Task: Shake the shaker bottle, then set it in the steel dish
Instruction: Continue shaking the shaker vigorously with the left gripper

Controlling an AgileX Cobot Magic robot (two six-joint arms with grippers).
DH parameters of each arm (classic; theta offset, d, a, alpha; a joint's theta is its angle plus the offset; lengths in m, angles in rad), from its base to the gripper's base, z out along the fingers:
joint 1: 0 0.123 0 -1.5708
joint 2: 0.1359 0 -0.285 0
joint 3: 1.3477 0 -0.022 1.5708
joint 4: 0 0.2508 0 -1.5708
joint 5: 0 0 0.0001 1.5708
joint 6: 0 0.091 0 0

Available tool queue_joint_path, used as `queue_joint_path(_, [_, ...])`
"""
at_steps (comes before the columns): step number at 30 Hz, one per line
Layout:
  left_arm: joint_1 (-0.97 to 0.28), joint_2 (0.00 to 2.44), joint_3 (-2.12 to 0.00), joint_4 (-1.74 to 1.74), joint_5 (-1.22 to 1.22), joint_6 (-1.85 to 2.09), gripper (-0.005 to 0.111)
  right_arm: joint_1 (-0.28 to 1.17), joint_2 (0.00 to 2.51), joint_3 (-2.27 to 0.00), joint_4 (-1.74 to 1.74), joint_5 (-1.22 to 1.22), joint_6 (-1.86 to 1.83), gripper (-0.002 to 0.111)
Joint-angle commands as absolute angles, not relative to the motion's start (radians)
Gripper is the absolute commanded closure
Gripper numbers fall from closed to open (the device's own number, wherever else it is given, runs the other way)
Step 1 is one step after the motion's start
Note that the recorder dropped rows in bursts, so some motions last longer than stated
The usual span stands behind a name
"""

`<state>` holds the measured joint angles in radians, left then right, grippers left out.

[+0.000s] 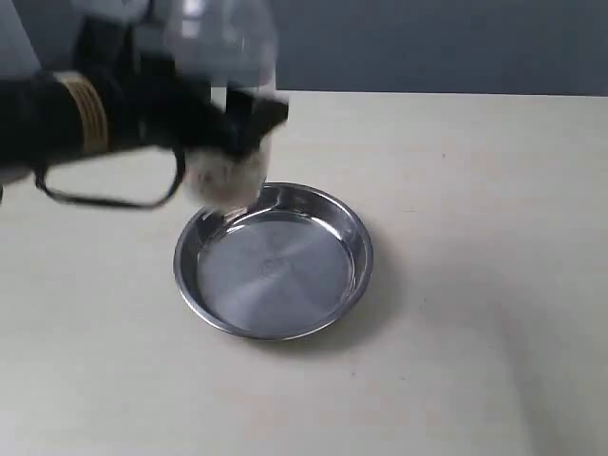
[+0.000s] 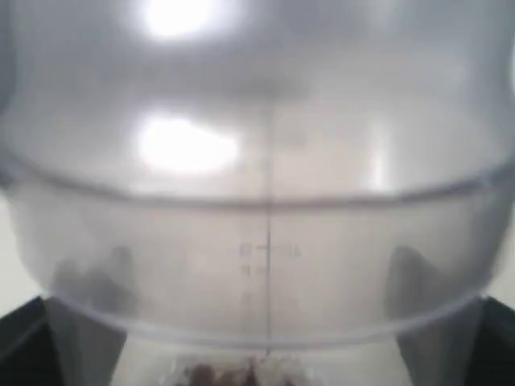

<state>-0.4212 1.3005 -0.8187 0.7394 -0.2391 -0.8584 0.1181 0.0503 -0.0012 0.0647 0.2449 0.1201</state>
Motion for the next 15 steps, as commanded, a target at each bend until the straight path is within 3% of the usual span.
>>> queue_joint_path(1, [-0.436, 1.203, -0.924, 0.764, -0.304, -0.854, 0.106, 0.119, 0.054, 0.0, 0.062, 0.237, 0.117, 0.109])
queue_joint_path(4, [-0.441, 1.334, -0.797, 0.735, -0.202, -0.854, 0.106, 0.119, 0.054, 0.0, 0.062, 0.237, 0.117, 0.109])
queue_joint_path(7, [-0.433, 1.464, -0.696, 0.696, -0.269, -0.854, 0.106, 0.119, 0.054, 0.0, 0.062, 0.237, 0.117, 0.109])
queue_joint_path(12, [-0.441, 1.343, -0.776, 0.717, -0.542, -0.867, 0.106, 0.119, 0.054, 0.0, 0.062, 0.237, 0.117, 0.109])
queue_joint_path(15, [-0.474, 1.281, -0.792, 0.745, -0.529, -0.861, 0.106, 0.119, 0.054, 0.0, 0.062, 0.237, 0.117, 0.109])
